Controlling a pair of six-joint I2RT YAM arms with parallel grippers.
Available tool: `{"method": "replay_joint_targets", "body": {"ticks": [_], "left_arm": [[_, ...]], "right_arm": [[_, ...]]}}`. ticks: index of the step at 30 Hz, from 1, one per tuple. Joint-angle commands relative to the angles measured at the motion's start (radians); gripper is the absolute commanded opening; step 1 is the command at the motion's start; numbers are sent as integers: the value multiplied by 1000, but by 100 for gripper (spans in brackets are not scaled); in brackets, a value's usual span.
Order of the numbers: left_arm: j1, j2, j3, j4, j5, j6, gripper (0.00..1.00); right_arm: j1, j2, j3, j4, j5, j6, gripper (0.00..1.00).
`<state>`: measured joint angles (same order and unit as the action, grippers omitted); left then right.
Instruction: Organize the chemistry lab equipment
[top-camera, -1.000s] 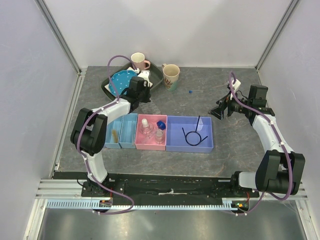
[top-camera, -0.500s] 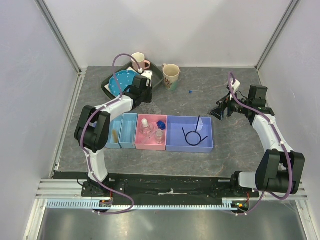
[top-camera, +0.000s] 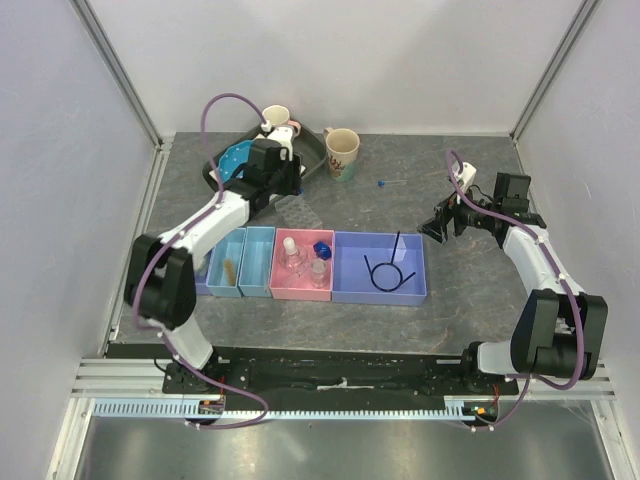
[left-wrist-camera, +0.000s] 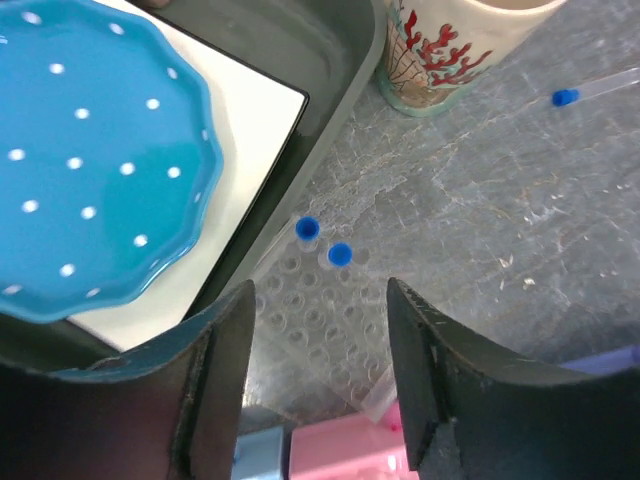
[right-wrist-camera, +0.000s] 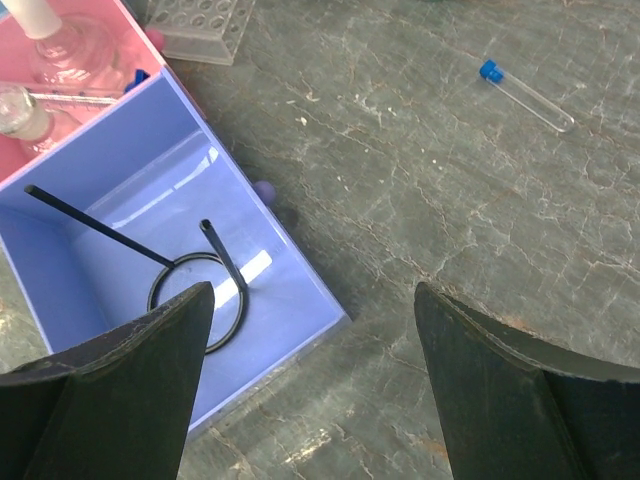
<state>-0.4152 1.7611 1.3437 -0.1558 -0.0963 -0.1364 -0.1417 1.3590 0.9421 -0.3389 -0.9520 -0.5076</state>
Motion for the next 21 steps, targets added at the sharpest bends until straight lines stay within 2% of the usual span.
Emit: {"method": "replay_joint_targets", "body": {"ticks": [1,3,4,6,8,12,14,21], "left_arm": [[22,-215,-113,50,-19,1,68],[51,-318,-207,68,-26,-17,79],[67,-350,-237,73,-17,-23,89],[131,-447,-314,52,91,-28,95],[157,-503,-359,12,162,-20,97],[177,-623,-411,-56,193,14,99],[177,-690,-457,-51,196,23,99],[176,-756,-497,-57,153,69,98]], "right_arm": [[-4,29,4,-5,19,-75,89],[-6,40,30,-5,30,-77,89],[-4,57,43,-5,36,-81,89],[-4,83,101,-21,54,-115,89],[2,152,165,-101,84,-213,90],[34,359,492,-331,186,-391,90],[68,497,664,-440,260,-430,96],[178,794,1035,-523,397,-471,96]]}}
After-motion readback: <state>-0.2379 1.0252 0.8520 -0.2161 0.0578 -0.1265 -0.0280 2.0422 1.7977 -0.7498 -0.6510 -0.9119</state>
